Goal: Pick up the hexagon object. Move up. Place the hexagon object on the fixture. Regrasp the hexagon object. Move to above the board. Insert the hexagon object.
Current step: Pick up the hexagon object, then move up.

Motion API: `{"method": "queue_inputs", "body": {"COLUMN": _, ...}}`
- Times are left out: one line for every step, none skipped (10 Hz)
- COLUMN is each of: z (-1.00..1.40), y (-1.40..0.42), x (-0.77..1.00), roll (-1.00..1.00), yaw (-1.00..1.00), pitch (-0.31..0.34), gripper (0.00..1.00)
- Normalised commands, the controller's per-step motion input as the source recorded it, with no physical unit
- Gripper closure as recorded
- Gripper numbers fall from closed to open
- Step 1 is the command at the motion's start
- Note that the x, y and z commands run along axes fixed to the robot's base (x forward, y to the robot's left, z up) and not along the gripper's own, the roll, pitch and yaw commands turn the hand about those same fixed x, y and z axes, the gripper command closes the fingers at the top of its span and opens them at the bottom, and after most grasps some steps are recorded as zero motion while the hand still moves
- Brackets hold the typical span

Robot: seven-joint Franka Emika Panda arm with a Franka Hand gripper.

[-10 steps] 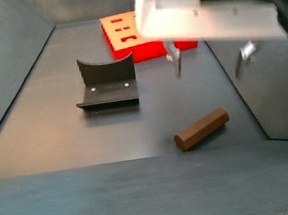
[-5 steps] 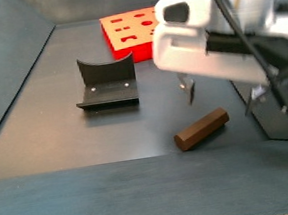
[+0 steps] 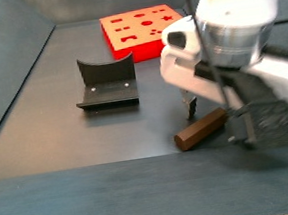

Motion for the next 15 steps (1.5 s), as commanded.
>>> {"method": "queue_inputs", "body": {"z": 0.00, "y": 0.00, "x": 0.00, "roll": 0.00, "yaw": 0.00, "pitch": -0.010, "gripper": 0.00}}
{"method": "queue_inputs", "body": {"z": 0.00, "y": 0.00, "x": 0.00, "roll": 0.00, "yaw": 0.00, "pitch": 0.000, "gripper": 0.00}}
{"method": "queue_inputs", "body": {"z": 0.00, "y": 0.00, "x": 0.00, "roll": 0.00, "yaw": 0.00, "pitch": 0.000, "gripper": 1.00}}
{"method": "queue_inputs", "body": {"z": 0.00, "y": 0.00, "x": 0.00, "roll": 0.00, "yaw": 0.00, "pitch": 0.000, "gripper": 1.00}}
{"method": "queue_inputs", "body": {"z": 0.00, "y": 0.00, "x": 0.00, "roll": 0.00, "yaw": 0.00, "pitch": 0.000, "gripper": 1.00}}
{"method": "queue_inputs", "body": {"z": 0.00, "y": 0.00, "x": 0.00, "roll": 0.00, "yaw": 0.00, "pitch": 0.000, "gripper": 1.00}}
{"method": "queue_inputs", "body": {"z": 0.00, "y": 0.00, "x": 0.00, "roll": 0.00, "yaw": 0.00, "pitch": 0.000, "gripper": 1.00}}
{"method": "queue_inputs", "body": {"z": 0.00, "y": 0.00, "x": 0.00, "roll": 0.00, "yaw": 0.00, "pitch": 0.000, "gripper": 1.00}}
{"method": "queue_inputs", "body": {"z": 0.00, "y": 0.00, "x": 0.00, "roll": 0.00, "yaw": 0.00, "pitch": 0.000, "gripper": 1.00}}
{"method": "queue_inputs", "body": {"z": 0.00, "y": 0.00, "x": 0.00, "roll": 0.00, "yaw": 0.00, "pitch": 0.000, "gripper": 1.00}}
{"method": "queue_inputs", "body": {"z": 0.00, "y": 0.00, "x": 0.00, "roll": 0.00, "yaw": 0.00, "pitch": 0.000, "gripper": 1.00}}
{"method": "queue_inputs", "body": {"z": 0.00, "y": 0.00, "x": 0.00, "roll": 0.00, "yaw": 0.00, "pitch": 0.000, "gripper": 1.00}}
{"method": "queue_inputs", "body": {"z": 0.00, "y": 0.00, "x": 0.00, "roll": 0.00, "yaw": 0.00, "pitch": 0.000, "gripper": 1.00}}
{"method": "queue_inputs", "body": {"z": 0.83, "y": 0.00, "x": 0.00, "roll": 0.00, "yaw": 0.00, "pitch": 0.000, "gripper": 1.00}}
{"method": "queue_inputs", "body": {"z": 0.83, "y": 0.01, "x": -0.02, "roll": 0.00, "yaw": 0.01, "pitch": 0.007, "gripper": 1.00}}
